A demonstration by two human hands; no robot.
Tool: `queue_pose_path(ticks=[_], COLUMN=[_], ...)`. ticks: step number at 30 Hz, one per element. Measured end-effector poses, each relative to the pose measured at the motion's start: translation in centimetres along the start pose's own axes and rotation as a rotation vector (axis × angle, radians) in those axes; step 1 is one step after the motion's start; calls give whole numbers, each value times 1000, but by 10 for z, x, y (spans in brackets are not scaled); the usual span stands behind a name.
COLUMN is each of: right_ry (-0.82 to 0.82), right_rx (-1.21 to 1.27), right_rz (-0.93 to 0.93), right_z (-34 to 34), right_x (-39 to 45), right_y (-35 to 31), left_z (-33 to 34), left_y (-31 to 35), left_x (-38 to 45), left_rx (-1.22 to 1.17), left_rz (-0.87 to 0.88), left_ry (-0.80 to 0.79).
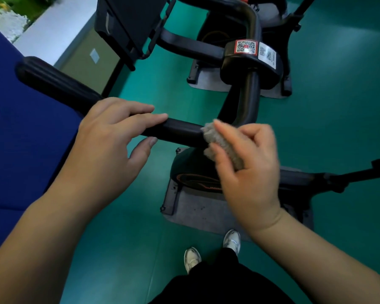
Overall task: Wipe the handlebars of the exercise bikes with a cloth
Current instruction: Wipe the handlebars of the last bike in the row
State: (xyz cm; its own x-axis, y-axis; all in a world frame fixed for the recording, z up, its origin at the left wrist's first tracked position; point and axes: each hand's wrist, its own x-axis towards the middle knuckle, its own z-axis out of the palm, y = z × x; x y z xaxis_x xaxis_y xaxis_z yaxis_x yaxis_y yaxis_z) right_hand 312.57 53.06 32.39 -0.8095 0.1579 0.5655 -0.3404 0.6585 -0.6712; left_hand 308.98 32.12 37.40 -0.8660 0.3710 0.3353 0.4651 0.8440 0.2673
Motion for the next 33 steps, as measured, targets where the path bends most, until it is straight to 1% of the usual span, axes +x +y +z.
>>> queue_pose_path(ticks=[3, 5, 7, 9, 11, 13, 15, 17, 19, 24, 27, 29, 33], right_ry=[137, 151, 82, -28, -93, -75, -49, -74, -112, -182, -204, -217, -269], right_rx=[-81, -97, -89, -77, -132, -232, -285, -286, -265, -209, -178, -151, -128], right_rz=[131, 140, 33, -105, -190, -181, -128, -126, -161, -250, -320, -330, -364], right_z=[-11, -12, -4, 5, 7, 3, -3, 0, 11, 47, 74, 91, 91], right_x=[16, 16, 8, 3, 9, 20, 26, 26, 26, 37, 43, 45, 43], right_y=[18, 18, 7, -8, -13, -9, -4, -7, -16, -43, -62, -75, -76], left_z=[1, 2, 3, 2, 0, -6, -16, -26, -34, -48, -49, -49, -50], left_y=[-2, -4, -4, -3, -5, -9, -18, -29, -37, -45, -42, -40, -40], left_x=[0, -1, -1, -1, 0, 0, -3, -7, -10, -9, -5, -3, -1], left_rx=[-1, -1, -2, 2, 26, 65, 126, 172, 180, 227, 188, 173, 161], left_rz=[29, 43, 40, 41, 56, 52, 34, -20, -90, -201, -249, -274, -286], left_ry=[5, 15, 23, 26, 25, 42, 106, 183, 222, 235, 256, 269, 270])
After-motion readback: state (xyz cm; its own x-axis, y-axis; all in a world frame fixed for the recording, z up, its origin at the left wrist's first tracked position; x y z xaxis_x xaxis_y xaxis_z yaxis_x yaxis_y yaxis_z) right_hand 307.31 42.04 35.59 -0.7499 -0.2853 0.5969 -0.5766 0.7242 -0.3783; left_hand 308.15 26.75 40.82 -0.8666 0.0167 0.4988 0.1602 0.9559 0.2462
